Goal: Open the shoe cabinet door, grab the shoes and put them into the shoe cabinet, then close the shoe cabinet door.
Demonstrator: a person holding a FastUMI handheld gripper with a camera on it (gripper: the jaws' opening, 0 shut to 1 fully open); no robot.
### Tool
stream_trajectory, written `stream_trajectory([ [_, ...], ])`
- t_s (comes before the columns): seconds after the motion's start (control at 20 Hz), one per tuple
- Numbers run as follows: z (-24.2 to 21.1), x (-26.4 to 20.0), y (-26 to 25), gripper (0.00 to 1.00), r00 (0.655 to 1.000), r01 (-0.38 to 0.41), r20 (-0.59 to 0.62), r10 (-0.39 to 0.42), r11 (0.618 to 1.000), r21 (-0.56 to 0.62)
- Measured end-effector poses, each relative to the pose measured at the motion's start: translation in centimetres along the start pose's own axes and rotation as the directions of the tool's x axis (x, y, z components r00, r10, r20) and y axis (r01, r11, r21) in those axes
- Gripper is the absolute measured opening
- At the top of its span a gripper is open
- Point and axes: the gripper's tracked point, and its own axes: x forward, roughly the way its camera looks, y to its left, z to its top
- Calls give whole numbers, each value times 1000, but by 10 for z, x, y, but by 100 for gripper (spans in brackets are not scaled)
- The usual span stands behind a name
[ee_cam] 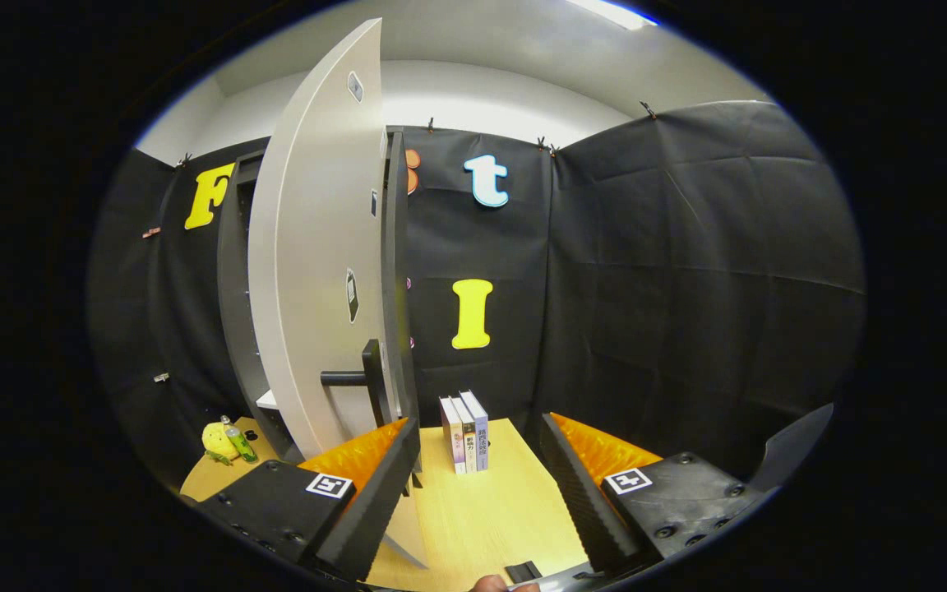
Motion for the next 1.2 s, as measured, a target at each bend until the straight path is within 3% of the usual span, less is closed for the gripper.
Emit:
stream_trajectory([
  [0.35, -5, 0, 20, 96, 1000, -24, -7, 24, 999, 44],
  [1.2, -16, -10, 128, 96, 970, -238, -24, 240, 968, 81],
])
